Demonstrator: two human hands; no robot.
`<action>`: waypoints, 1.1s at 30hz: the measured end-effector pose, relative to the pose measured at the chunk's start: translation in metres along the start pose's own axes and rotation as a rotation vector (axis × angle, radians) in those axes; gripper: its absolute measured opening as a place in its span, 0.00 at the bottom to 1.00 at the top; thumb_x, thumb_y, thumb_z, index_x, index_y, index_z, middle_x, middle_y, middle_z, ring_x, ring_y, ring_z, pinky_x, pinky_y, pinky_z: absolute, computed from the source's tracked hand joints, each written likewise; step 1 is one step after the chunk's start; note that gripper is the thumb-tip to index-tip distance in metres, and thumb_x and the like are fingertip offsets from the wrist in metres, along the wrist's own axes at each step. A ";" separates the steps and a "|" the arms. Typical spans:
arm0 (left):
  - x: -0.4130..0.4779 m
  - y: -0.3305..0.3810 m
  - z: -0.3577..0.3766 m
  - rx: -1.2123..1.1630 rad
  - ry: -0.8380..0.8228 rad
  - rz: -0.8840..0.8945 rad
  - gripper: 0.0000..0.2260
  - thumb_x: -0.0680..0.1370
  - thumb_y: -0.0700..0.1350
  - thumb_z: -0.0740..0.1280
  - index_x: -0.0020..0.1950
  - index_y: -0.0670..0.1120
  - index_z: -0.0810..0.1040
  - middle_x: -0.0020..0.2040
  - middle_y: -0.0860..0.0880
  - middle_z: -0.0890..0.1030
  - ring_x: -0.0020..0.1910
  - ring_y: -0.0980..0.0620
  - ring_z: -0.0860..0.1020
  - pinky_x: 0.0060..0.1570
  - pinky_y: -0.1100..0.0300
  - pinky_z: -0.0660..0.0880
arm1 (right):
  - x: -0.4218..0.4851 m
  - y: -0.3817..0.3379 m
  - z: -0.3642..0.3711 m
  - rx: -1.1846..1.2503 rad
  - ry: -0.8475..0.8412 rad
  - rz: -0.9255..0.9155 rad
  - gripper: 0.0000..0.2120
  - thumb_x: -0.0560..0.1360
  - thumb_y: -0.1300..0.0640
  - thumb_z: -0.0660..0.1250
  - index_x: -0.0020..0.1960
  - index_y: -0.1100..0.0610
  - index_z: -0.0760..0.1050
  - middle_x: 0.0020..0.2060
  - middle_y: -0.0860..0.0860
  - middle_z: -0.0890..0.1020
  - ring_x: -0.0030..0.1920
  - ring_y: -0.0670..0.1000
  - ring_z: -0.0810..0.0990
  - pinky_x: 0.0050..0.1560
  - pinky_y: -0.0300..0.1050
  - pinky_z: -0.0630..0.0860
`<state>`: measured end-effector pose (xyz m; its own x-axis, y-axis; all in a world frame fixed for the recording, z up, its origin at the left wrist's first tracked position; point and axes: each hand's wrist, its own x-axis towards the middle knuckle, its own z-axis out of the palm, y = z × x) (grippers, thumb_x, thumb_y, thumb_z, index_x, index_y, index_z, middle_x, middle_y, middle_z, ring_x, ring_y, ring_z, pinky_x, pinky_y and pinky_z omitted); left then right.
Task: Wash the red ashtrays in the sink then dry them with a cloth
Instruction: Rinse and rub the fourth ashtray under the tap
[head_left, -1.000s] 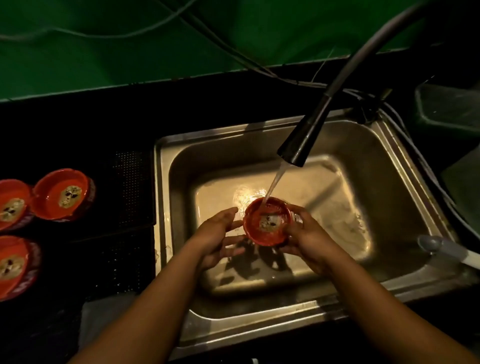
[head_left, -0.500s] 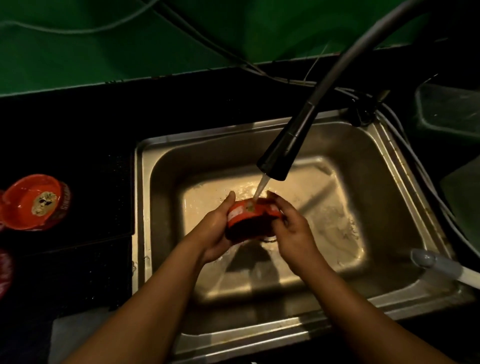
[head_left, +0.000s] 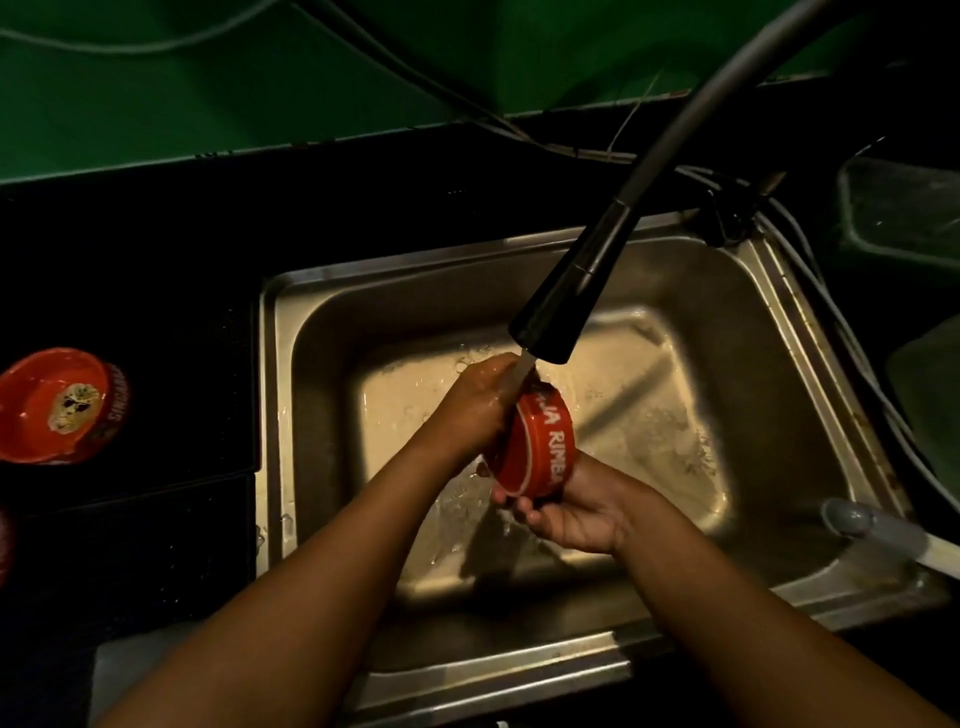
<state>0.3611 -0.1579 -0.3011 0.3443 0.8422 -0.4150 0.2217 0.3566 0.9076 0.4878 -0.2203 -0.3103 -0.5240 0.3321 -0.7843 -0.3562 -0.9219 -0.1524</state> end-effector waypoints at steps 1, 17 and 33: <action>0.004 -0.002 -0.003 0.030 0.052 0.007 0.13 0.79 0.56 0.61 0.42 0.50 0.78 0.41 0.51 0.80 0.44 0.48 0.80 0.48 0.53 0.74 | 0.000 -0.001 -0.002 0.003 -0.018 0.008 0.22 0.74 0.52 0.60 0.62 0.65 0.68 0.37 0.61 0.81 0.26 0.49 0.80 0.27 0.38 0.79; -0.040 -0.042 -0.040 -0.812 0.056 -0.442 0.21 0.73 0.51 0.64 0.63 0.42 0.76 0.56 0.39 0.81 0.52 0.43 0.80 0.54 0.45 0.77 | 0.034 -0.003 0.012 -0.233 0.334 -0.363 0.07 0.81 0.52 0.59 0.55 0.49 0.75 0.55 0.53 0.83 0.54 0.58 0.82 0.54 0.65 0.78; -0.061 -0.060 -0.036 1.323 -0.120 0.351 0.22 0.77 0.62 0.56 0.67 0.55 0.72 0.68 0.48 0.71 0.70 0.43 0.63 0.71 0.47 0.46 | 0.029 0.007 0.002 -0.054 0.227 -0.337 0.14 0.78 0.64 0.62 0.62 0.55 0.74 0.55 0.60 0.82 0.52 0.59 0.83 0.49 0.63 0.80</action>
<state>0.2935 -0.2162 -0.3278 0.6234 0.7432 -0.2430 0.7803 -0.5709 0.2554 0.4685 -0.2164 -0.3330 -0.1990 0.5706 -0.7967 -0.4343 -0.7801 -0.4503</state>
